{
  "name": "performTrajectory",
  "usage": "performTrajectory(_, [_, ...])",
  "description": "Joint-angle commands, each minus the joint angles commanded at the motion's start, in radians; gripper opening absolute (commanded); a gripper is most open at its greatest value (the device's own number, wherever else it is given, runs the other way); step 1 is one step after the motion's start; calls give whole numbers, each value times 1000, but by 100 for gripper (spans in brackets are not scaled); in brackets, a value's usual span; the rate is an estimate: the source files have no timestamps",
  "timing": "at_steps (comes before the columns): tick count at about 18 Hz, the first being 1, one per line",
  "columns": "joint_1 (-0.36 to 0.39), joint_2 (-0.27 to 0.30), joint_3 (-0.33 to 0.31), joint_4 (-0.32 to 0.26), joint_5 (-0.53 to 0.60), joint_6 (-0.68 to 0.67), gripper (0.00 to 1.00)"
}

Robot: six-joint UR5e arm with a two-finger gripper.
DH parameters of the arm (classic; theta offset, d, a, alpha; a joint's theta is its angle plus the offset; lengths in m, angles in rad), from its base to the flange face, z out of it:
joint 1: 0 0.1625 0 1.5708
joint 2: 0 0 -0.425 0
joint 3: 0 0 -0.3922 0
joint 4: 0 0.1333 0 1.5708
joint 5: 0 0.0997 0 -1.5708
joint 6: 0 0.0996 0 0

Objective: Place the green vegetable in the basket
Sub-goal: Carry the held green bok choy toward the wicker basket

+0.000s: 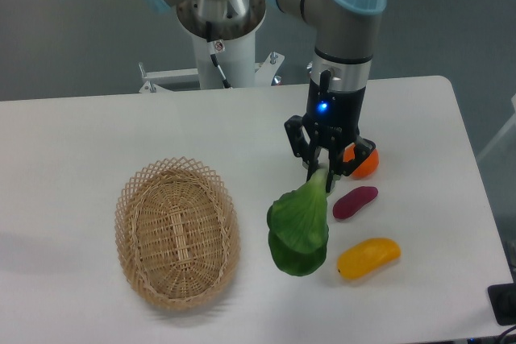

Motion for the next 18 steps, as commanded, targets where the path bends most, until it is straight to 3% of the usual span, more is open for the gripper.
performTrajectory(12, [-24,43,-67,11,28,-24,25])
performTrajectory(18, [-178,20,-120,38,173,-188,26])
